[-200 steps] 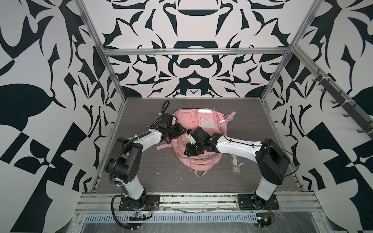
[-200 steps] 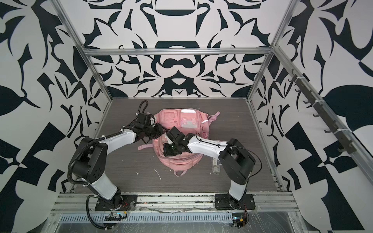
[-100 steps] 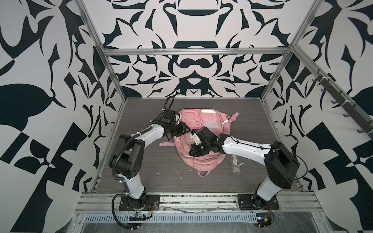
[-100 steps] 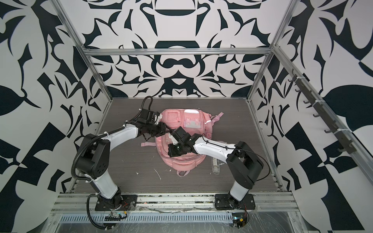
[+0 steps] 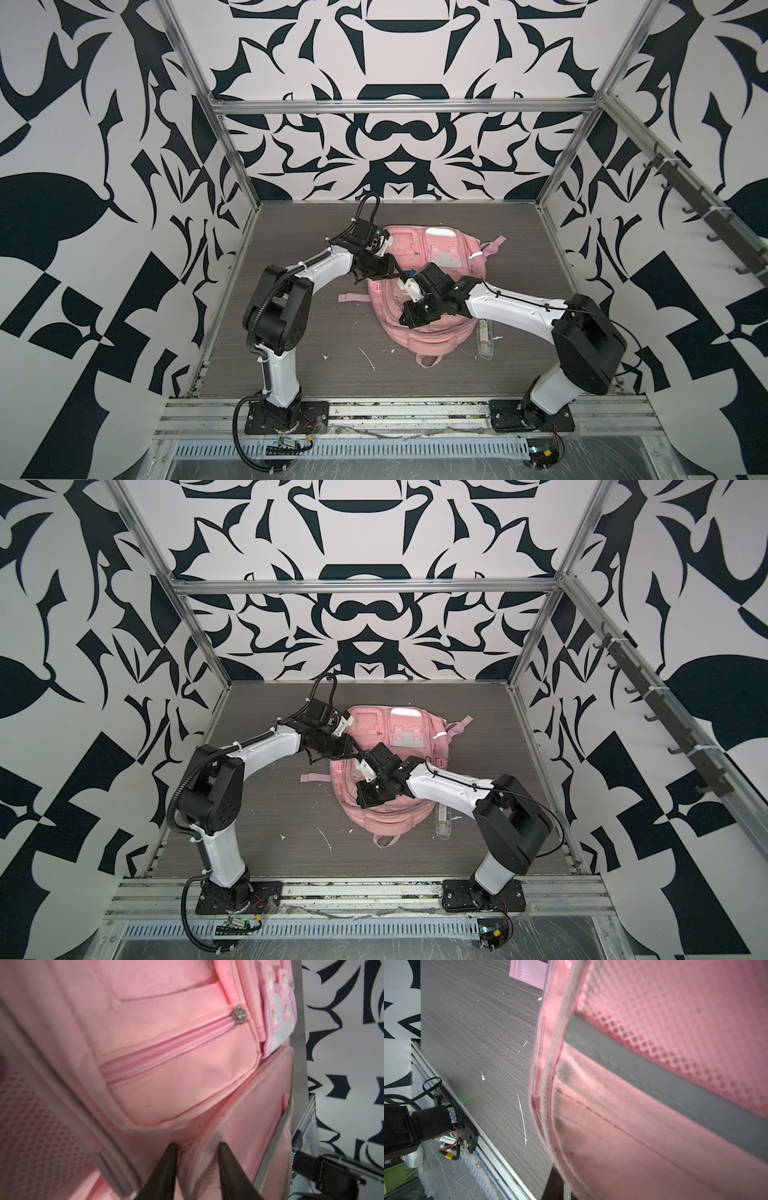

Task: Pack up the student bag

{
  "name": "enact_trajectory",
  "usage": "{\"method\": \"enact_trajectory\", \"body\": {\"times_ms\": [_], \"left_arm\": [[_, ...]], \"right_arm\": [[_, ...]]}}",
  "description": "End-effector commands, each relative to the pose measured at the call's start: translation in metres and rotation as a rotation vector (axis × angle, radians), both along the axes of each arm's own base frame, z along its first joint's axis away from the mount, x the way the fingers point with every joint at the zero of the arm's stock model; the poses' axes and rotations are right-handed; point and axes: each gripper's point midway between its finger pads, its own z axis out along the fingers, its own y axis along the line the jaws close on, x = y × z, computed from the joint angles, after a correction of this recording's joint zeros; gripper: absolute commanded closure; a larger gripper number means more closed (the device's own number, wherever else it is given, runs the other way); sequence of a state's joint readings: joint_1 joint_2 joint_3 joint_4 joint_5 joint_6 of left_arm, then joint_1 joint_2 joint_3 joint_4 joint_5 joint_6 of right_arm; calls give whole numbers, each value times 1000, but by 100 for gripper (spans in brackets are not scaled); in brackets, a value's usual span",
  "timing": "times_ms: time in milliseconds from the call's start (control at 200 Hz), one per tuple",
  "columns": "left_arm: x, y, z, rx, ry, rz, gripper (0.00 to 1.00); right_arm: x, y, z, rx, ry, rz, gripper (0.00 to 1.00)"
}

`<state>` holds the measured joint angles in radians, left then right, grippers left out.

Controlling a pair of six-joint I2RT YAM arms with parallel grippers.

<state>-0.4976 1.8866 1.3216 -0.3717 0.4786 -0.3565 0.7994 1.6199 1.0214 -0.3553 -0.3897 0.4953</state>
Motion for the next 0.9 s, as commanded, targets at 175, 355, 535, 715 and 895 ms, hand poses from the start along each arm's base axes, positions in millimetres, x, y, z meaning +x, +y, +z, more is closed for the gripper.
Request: {"method": "enact_trajectory", "body": {"times_ms": [175, 355, 535, 715, 895], "left_arm": [[5, 23, -16, 18, 27, 102, 100], [15, 86, -14, -79, 49, 426, 100], [-2, 129, -12, -129, 28, 704, 100], [-16, 138, -13, -182, 51, 816, 100], [-22, 148, -5, -183, 25, 876, 100]], "right_arm": [[-7, 7, 14, 55, 6, 63, 100], [-10, 12, 18, 76, 28, 73, 100], [-21, 45, 26, 136, 49, 133, 100], [-21, 86, 22, 152, 58, 164, 100], [-13, 126, 30, 198, 51, 170, 100]]}}
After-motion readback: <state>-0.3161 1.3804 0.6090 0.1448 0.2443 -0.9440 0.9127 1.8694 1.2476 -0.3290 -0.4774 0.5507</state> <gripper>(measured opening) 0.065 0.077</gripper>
